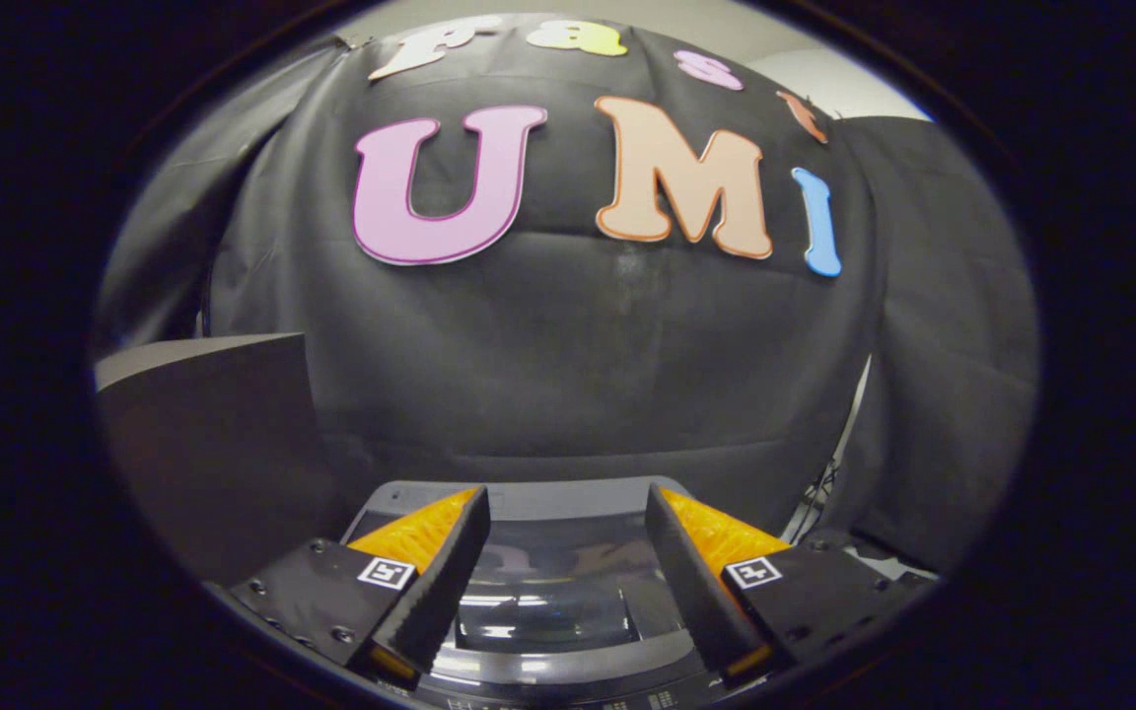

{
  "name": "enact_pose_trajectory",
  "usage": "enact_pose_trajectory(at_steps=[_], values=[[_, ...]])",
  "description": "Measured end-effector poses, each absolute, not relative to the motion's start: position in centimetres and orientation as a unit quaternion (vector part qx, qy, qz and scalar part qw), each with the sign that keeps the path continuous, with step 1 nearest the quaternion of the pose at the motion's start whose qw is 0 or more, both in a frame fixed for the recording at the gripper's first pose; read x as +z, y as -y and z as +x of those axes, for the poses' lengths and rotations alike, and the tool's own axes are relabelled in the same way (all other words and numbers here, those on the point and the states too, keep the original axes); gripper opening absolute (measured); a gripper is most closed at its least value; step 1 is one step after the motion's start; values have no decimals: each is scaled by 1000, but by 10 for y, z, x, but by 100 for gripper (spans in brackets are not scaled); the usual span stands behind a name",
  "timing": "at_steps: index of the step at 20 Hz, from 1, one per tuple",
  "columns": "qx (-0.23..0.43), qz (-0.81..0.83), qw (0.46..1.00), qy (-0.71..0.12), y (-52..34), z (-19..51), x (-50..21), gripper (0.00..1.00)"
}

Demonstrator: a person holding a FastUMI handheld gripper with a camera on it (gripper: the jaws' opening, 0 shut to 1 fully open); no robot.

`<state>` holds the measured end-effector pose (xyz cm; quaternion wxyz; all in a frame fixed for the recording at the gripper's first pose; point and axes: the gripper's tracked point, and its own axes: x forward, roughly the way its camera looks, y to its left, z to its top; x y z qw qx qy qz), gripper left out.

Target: Put the clothes into the washing machine and then close the washing machine lid.

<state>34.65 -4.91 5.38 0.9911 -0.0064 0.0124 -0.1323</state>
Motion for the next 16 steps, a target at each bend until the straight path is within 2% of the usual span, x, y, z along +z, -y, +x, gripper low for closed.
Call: enact_pose_trajectory(at_steps=[3, 10, 16], values=[[-126, 29, 992, 1, 43, 346, 57, 98], [-104, -3, 994, -13, 20, 331, 50, 98], [-76, 19, 997, -13, -2, 296, 53, 98]])
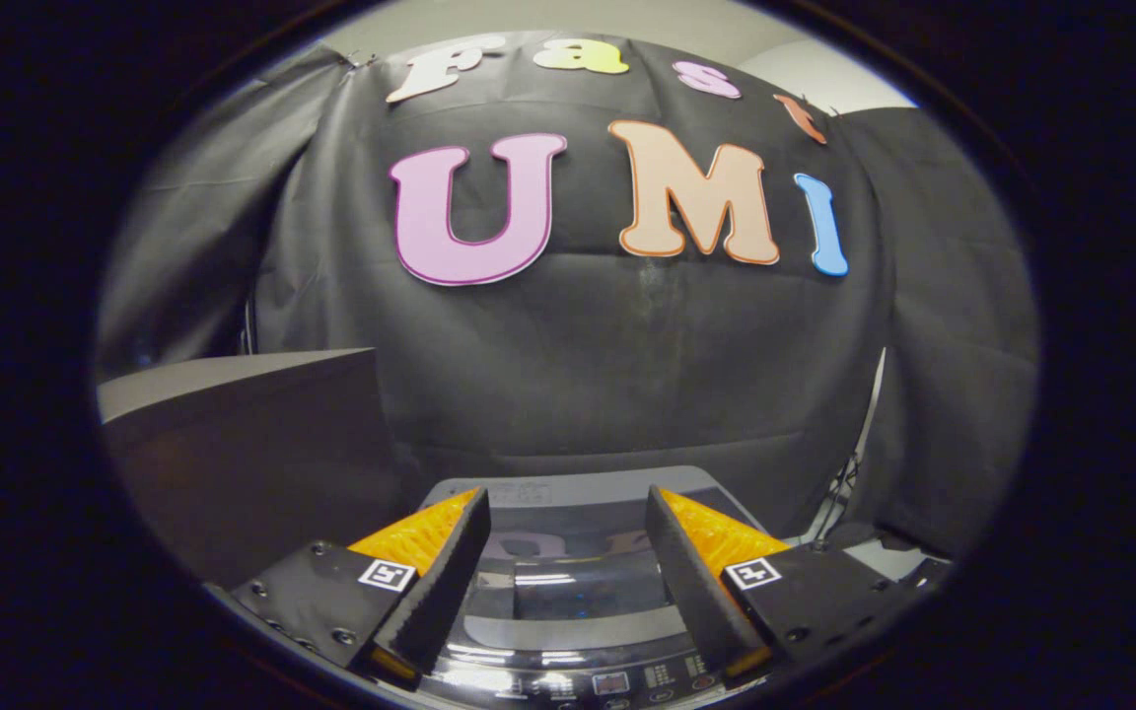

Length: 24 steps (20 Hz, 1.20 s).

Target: Put the clothes into the washing machine and then close the washing machine lid.

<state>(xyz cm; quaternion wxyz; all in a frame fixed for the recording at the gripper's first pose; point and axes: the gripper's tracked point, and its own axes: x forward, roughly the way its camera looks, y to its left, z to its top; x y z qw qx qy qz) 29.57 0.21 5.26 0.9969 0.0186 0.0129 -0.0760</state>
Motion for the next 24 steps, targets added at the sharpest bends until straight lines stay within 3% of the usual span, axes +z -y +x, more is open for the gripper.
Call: enact_pose_trajectory(at_steps=[24], values=[[-14, 23, 998, 54, -14, 91, 110, 97]])
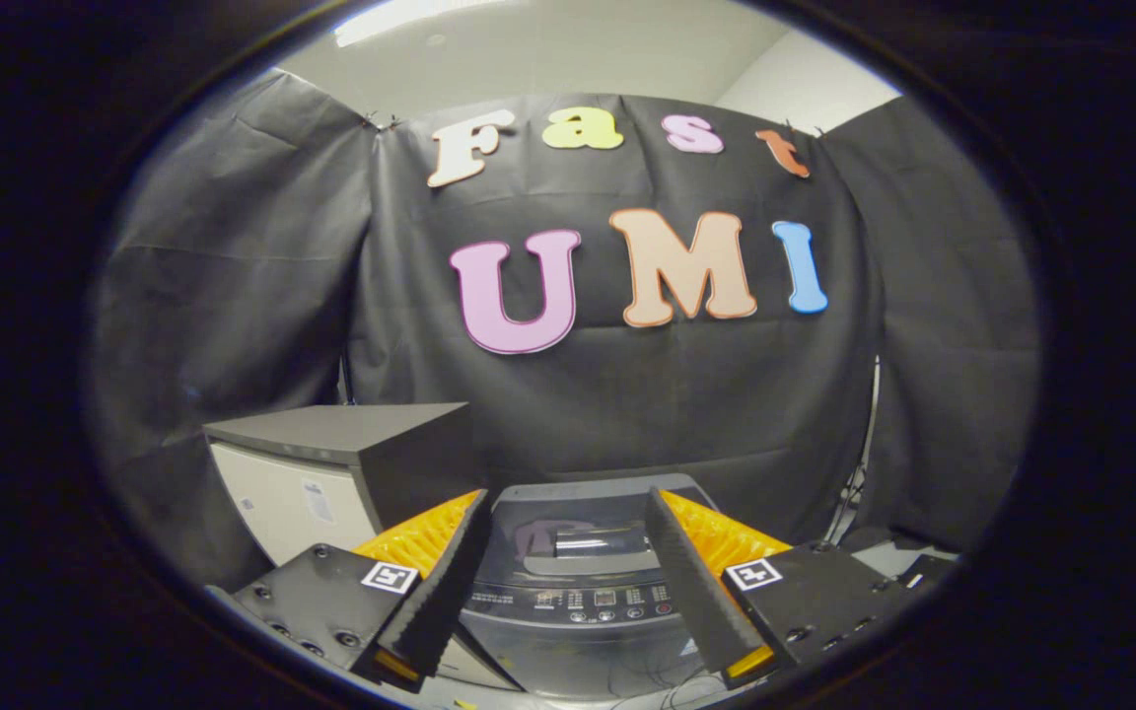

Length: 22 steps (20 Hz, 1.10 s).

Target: Put the clothes into the washing machine and then close the washing machine lid.

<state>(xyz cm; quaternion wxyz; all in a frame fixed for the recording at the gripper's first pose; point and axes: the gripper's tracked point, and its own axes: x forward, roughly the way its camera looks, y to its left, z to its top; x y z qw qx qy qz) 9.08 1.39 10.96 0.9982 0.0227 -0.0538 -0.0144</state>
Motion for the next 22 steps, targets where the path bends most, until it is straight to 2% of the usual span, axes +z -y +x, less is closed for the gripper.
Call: enact_pose_trajectory(at_steps=[9, 22], values=[[30, -1, 998, 57, -59, 27, 83, 97], [21, 53, 993, 101, -32, -11, 81, 97]])
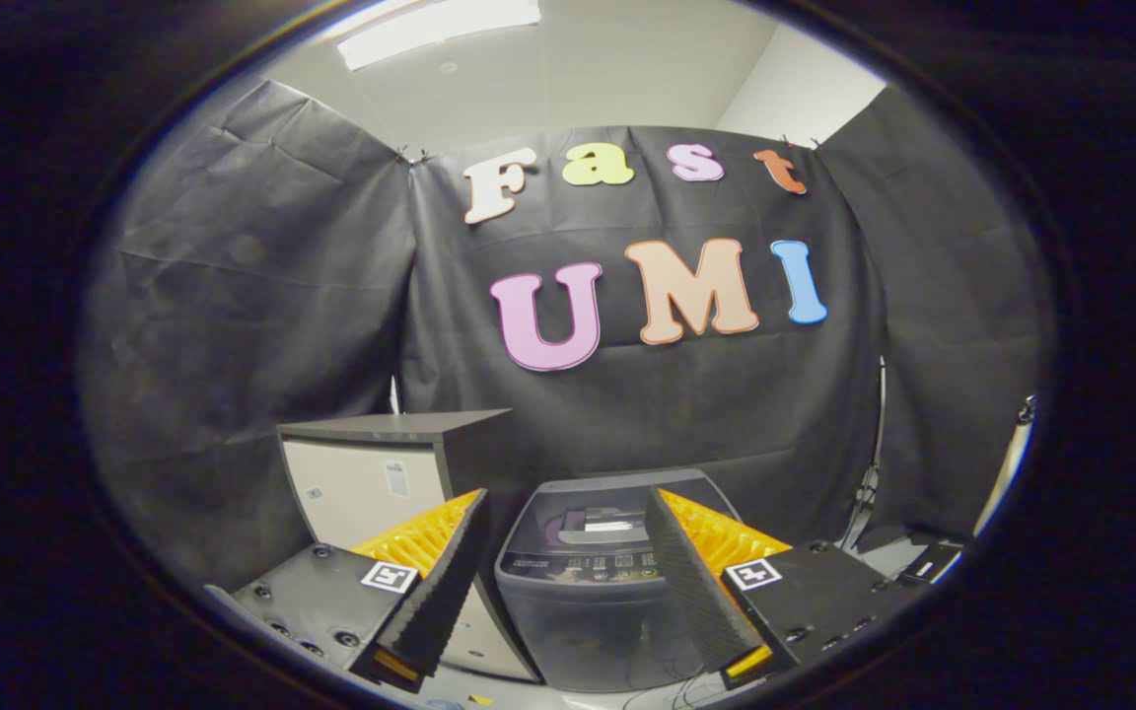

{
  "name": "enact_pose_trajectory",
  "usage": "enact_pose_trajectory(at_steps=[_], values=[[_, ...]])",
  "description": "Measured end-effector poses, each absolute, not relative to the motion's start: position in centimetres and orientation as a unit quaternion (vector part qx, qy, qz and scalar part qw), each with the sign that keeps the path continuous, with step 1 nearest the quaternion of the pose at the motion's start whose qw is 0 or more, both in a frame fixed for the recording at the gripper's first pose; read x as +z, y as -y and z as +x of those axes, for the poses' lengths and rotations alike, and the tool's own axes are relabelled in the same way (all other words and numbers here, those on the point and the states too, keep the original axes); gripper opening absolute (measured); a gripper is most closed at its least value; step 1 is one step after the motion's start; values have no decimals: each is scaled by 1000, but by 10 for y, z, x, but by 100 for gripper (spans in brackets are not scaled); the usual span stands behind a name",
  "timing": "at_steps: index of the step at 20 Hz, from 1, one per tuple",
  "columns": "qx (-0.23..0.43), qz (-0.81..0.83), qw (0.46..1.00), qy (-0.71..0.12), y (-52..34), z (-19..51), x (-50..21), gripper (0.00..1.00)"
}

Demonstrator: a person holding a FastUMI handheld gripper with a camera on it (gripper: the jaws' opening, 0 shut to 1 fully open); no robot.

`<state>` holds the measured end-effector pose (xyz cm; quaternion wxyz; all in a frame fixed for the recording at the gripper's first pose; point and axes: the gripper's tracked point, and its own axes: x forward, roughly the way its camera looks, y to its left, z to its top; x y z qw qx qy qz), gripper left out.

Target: Put the clothes into the washing machine and then close the washing machine lid.

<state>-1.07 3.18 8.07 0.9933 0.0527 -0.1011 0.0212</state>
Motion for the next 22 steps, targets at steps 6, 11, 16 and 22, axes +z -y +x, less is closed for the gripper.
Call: enact_pose_trajectory(at_steps=[6, 11, 16, 22], values=[[26, 51, 991, 118, -33, -17, 91, 97], [35, 63, 991, 116, -37, -20, 93, 97], [45, 77, 988, 126, -46, -22, 97, 97], [57, 76, 988, 123, -53, -22, 95, 97]])
